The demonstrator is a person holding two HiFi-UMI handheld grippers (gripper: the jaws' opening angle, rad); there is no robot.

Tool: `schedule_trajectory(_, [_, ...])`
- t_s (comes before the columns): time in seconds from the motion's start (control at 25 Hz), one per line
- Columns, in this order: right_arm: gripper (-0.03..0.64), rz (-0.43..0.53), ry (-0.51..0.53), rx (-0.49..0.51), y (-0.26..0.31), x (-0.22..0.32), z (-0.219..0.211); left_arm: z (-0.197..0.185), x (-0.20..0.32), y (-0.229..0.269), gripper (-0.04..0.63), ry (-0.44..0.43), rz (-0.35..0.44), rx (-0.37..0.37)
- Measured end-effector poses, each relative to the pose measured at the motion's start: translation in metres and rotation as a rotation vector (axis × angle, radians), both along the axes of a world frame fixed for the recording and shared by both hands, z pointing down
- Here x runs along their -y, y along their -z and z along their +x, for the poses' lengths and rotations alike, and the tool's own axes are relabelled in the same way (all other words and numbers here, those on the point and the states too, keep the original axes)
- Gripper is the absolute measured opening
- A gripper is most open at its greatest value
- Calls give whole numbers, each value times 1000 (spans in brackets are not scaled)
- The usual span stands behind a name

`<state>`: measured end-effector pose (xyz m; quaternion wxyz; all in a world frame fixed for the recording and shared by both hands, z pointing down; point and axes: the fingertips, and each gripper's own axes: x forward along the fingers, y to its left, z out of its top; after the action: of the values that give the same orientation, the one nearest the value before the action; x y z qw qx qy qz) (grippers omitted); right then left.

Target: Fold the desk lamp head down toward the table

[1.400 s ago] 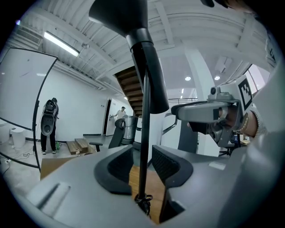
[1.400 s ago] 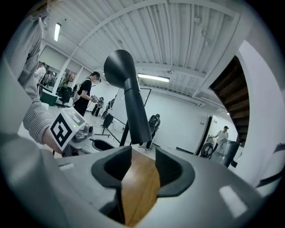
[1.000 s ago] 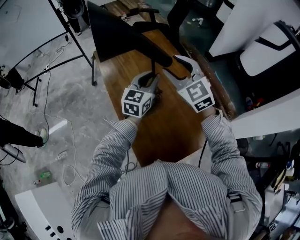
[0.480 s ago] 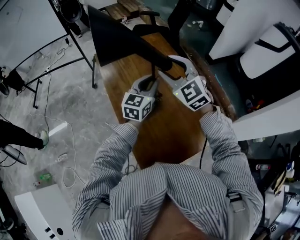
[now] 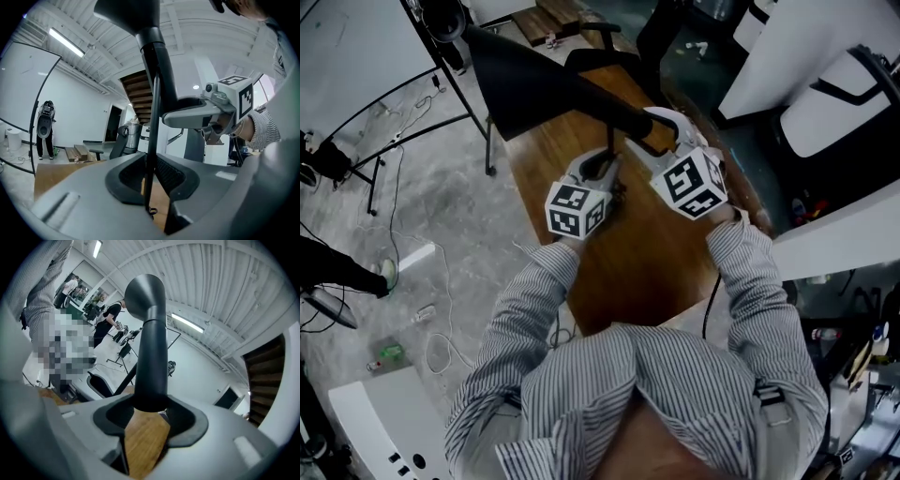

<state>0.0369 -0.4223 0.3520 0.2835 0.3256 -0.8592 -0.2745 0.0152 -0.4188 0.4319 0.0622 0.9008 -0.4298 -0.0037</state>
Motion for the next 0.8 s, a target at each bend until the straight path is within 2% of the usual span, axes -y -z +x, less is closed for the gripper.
schedule_trajectory(0.2, [213,39,2,-137,6,-2,10,3,-3,1,63,0,0,-15])
schedule_trajectory(0.48, [213,62,8,-241,12,-5,20,7,-5,2,63,1,3,-26])
schedule_trajectory(0.8, [213,175,49,-475,33,-3,30,6,-6,2,63,5,-3,-38])
